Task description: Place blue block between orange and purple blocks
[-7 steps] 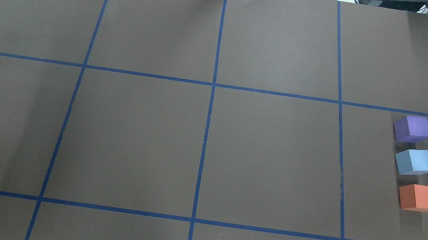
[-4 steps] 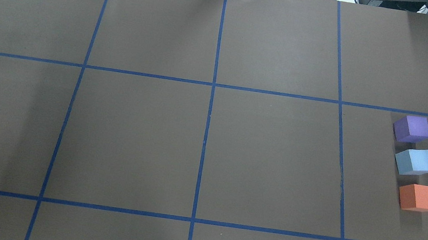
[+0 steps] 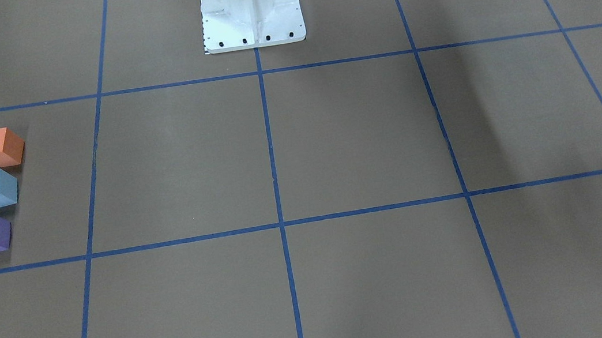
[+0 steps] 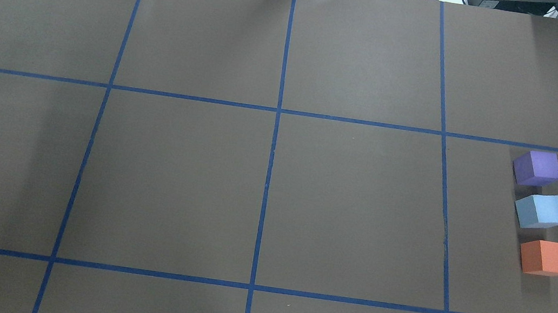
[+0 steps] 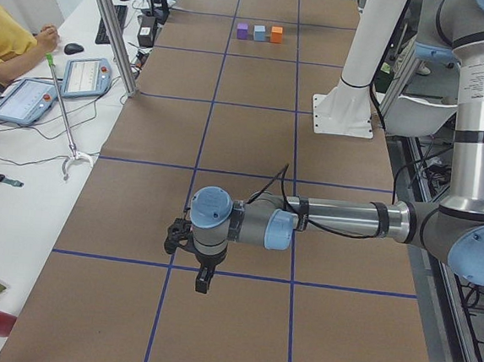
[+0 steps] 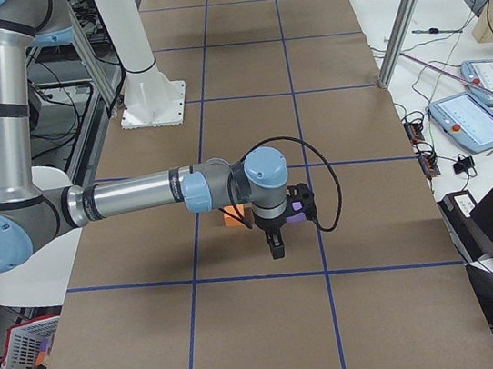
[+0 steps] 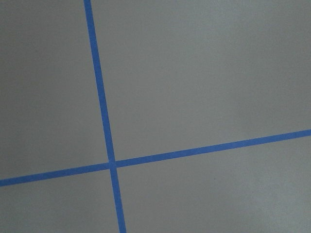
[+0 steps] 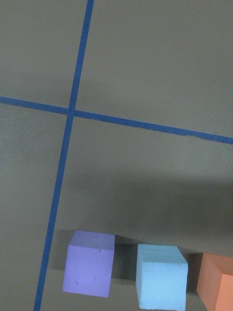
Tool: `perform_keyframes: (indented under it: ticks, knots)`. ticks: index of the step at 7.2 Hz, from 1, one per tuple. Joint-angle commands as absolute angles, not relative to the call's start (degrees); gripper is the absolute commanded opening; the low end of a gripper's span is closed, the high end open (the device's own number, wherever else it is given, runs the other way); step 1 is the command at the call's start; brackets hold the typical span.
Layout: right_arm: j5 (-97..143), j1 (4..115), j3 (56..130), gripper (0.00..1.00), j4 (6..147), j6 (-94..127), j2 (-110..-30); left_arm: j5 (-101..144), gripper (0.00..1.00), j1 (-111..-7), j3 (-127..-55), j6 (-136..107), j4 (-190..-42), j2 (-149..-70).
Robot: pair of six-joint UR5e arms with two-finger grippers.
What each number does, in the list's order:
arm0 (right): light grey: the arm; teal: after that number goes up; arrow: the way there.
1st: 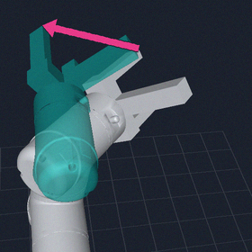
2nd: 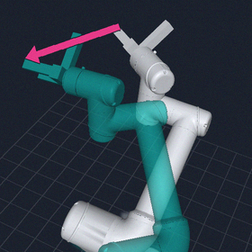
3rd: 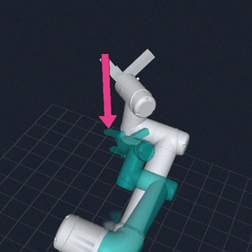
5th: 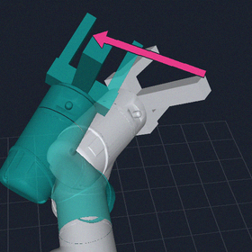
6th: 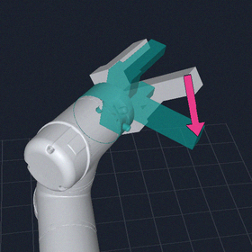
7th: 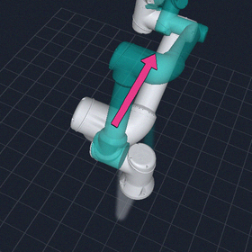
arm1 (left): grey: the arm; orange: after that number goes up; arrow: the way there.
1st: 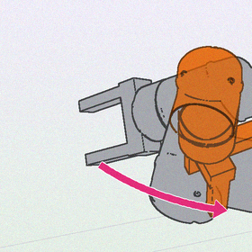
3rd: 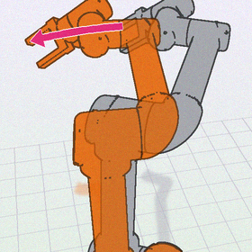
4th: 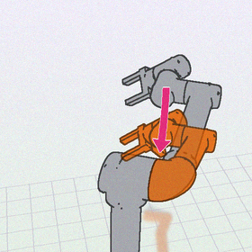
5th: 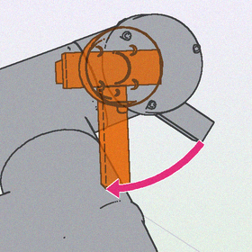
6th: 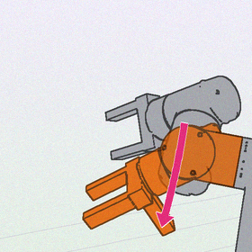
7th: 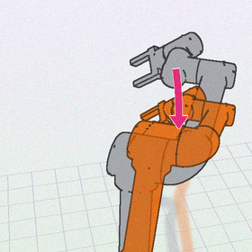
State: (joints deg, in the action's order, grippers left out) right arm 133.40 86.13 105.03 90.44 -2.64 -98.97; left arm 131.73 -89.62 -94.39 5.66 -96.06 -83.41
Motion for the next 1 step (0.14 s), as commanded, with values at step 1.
perform_keyframes:
  ticks: [1]
  knots:
    - [133.5,86.13,105.03,1.0,90.44,-2.64,-98.88,131.75,1.0,-89.56,-94.48,5.45,-96.06,-83.58]
